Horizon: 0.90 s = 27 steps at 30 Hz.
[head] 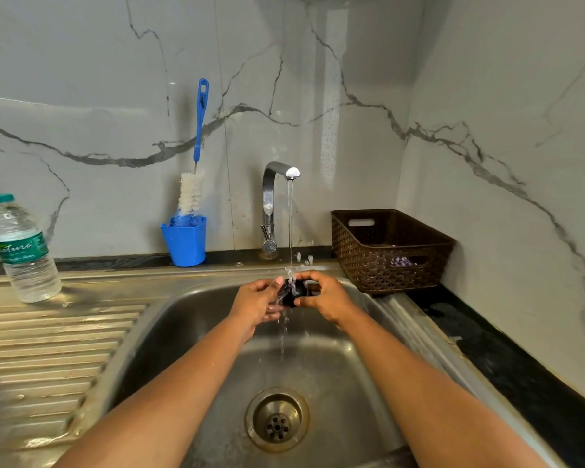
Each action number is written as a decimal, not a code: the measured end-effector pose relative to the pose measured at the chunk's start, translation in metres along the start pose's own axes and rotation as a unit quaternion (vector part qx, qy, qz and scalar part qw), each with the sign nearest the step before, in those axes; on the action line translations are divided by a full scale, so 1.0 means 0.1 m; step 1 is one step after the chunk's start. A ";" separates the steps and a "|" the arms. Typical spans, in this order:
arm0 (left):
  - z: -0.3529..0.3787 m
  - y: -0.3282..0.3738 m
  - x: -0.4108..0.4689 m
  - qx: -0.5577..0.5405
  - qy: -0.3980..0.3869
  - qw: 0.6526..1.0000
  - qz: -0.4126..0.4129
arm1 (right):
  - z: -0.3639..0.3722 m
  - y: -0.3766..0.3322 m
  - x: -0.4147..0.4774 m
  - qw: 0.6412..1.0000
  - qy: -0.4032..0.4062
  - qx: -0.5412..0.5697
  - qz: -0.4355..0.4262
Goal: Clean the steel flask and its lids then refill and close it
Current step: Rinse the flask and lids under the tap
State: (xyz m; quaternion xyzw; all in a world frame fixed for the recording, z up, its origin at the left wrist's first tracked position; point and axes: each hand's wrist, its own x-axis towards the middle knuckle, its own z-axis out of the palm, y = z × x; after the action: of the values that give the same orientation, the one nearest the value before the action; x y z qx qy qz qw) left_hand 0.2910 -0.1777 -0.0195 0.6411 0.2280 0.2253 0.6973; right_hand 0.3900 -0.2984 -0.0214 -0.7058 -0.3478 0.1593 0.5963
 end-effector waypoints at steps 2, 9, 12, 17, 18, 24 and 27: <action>-0.01 0.01 0.01 -0.017 0.013 1.000 -0.007 | 0.01 0.00 0.01 1.000 0.003 -0.021 -0.019; 0.00 0.02 0.01 -0.041 0.023 0.999 0.005 | -0.01 -0.02 -0.01 0.998 0.010 0.047 0.048; 0.03 0.01 0.01 -0.044 0.015 0.999 0.015 | -0.04 -0.04 -0.03 0.980 -0.023 0.120 0.158; 0.07 -0.01 -0.01 -0.037 -0.016 0.999 0.036 | -0.03 -0.04 -0.03 0.965 -0.016 0.176 0.193; 0.07 -0.01 -0.02 -0.035 -0.022 0.998 0.038 | -0.03 -0.04 -0.02 0.962 -0.010 0.195 0.191; 0.04 -0.01 0.01 -0.045 0.003 0.998 -0.035 | -0.06 -0.02 -0.02 0.956 0.013 0.250 0.153; 0.00 0.00 0.01 -0.064 0.019 0.996 -0.058 | -0.03 -0.04 -0.02 0.963 0.009 0.241 0.117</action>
State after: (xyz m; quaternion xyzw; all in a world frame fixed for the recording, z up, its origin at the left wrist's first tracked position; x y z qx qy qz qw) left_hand 0.2918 -0.1776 -0.0194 0.5761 0.2630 0.2104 0.7447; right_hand 0.3892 -0.3018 -0.0175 -0.5782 -0.2085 0.3003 0.7294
